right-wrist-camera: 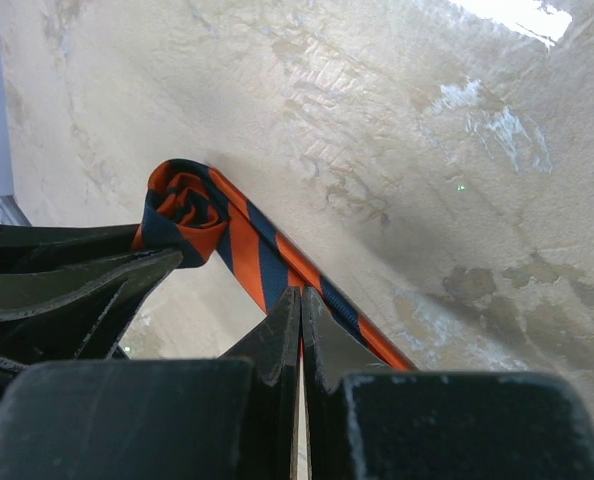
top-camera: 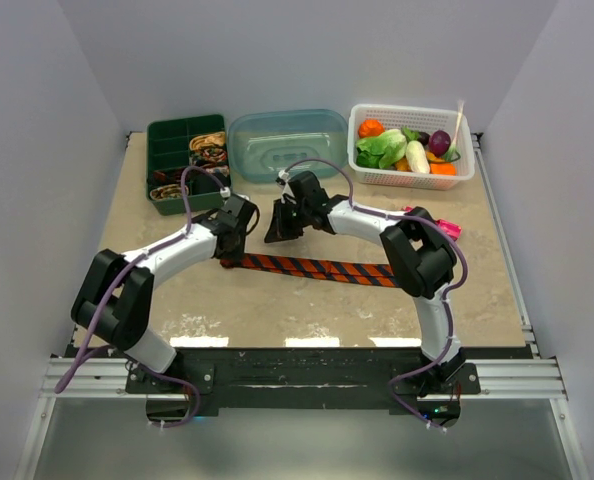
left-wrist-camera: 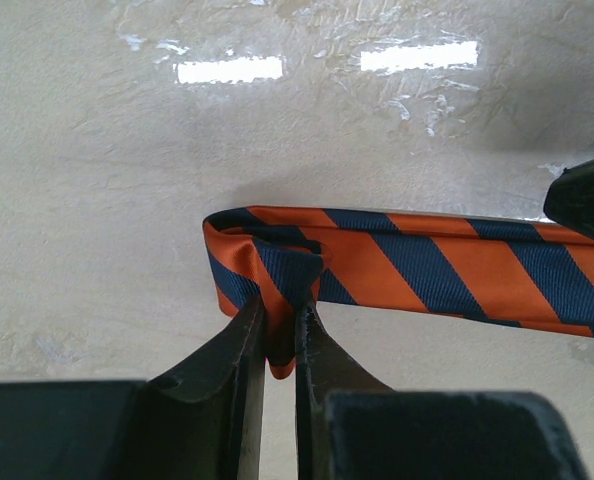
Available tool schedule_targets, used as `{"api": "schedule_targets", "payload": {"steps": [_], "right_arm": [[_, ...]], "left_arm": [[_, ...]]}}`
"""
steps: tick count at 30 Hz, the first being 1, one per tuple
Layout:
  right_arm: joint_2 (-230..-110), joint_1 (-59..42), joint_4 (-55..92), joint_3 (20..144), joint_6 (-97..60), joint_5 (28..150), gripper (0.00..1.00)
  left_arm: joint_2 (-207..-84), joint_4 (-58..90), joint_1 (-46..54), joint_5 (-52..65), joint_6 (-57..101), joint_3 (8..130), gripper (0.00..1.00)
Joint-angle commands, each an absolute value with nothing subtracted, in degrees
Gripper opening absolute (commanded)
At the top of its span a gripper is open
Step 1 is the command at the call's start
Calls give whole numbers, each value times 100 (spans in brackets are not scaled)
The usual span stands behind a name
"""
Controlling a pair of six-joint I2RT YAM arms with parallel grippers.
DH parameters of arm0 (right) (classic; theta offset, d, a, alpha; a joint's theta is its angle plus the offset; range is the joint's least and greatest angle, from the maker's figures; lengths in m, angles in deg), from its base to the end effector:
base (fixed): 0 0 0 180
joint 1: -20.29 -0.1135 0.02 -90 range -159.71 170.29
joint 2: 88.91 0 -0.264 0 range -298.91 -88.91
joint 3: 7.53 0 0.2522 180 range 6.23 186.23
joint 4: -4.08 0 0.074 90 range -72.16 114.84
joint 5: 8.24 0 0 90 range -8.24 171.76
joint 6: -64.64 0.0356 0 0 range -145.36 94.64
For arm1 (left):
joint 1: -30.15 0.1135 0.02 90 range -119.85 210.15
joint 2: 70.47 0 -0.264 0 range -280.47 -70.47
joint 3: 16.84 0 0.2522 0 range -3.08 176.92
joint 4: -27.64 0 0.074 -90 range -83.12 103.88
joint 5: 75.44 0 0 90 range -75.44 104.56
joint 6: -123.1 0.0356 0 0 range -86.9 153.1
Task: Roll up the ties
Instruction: Roll the tie at the center of the board.
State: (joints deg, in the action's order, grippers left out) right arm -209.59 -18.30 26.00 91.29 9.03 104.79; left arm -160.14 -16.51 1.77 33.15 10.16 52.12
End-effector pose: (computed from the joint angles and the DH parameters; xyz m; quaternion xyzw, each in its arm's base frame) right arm 0.3554 0.3015 0.1728 -0.1113 0.8978 0.3763 0.2000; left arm 0.2695 -0.1327 0.1908 0.0106 0.9638 0.0491 0.2619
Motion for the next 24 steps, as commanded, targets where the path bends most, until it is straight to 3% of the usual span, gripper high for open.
{"api": "schedule_targets", "payload": {"steps": [1,4,8,11,15,24], "right_arm": [[-20660,-1812,2522,9079,795,10435,0],[-20651,-1812,2487,9043,795,10452,0],[-20660,-1821,2478,9026,786,10470,0],[-20668,-1821,2435,9008,786,10496,0],[-20686,-1821,2426,9017,786,10531,0],[-20747,-1812,2461,9052,751,10558,0]], "left_arm": [[-16169,-1451,97,3065,972,5370,2],[-16214,-1407,62,2924,990,5388,12],[-16196,-1372,18,2854,981,5379,37],[-16179,-1328,1,2757,990,5379,50],[-16126,-1205,9,2555,937,5326,55],[-16152,-678,1,1677,691,5063,54]]}}
